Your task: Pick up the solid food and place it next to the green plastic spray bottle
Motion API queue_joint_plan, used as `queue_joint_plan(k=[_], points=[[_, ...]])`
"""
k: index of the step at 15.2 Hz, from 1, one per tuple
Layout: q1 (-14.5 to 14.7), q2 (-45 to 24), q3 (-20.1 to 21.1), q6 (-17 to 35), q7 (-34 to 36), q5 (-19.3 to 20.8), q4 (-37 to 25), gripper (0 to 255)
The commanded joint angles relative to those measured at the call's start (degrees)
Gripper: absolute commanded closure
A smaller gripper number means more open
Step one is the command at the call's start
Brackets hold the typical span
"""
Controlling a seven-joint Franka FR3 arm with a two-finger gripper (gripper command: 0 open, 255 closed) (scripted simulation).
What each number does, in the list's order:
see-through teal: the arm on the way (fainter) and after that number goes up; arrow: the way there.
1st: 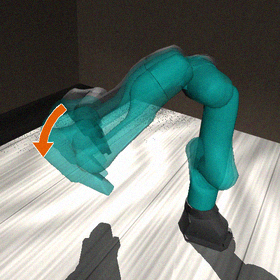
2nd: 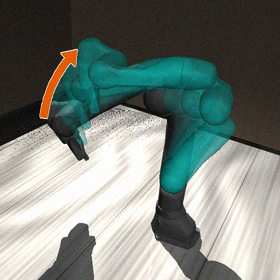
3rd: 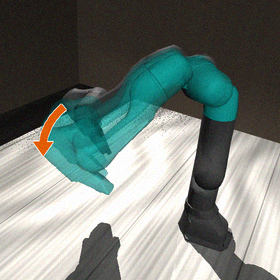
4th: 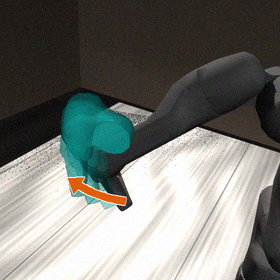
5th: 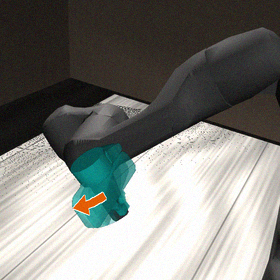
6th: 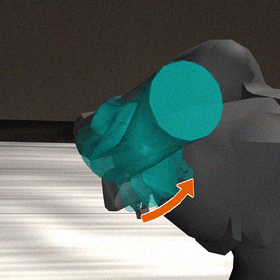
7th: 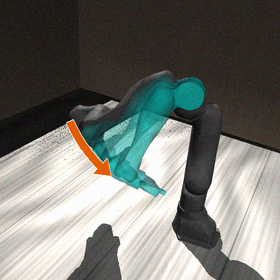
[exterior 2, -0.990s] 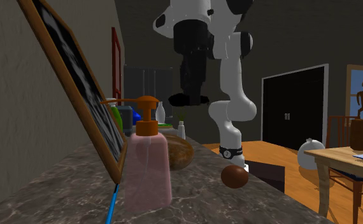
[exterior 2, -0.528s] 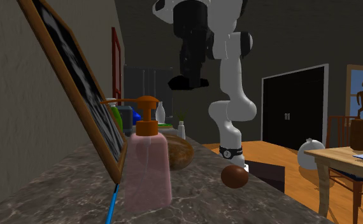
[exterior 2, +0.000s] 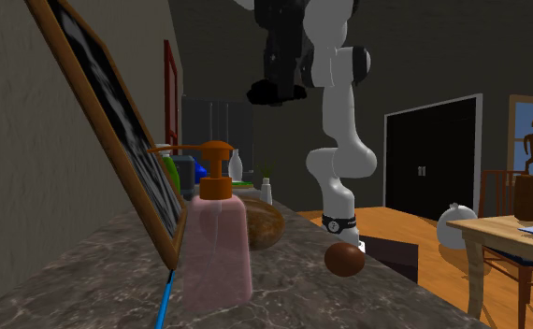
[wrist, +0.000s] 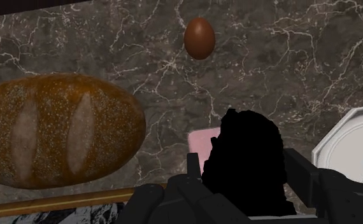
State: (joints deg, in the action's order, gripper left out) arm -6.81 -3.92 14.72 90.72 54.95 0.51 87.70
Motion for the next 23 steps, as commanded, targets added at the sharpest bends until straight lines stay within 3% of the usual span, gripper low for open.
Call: queue_joint_plan(k=[1, 6, 14, 23], points=[[0.08, -0.39, 0.05, -1.49, 0.12, 0.1, -1.85, 255], [0.3, -1.75, 0.18, -5.71, 0.37, 0.46, -7.39, 255], [-5.45, 9.22, -5.28, -3.46, -10.71, -1.7, 5.66, 255], [-10.54, 16.57, -12.65, -2.9, -23.2, -1.09, 13.68, 255]])
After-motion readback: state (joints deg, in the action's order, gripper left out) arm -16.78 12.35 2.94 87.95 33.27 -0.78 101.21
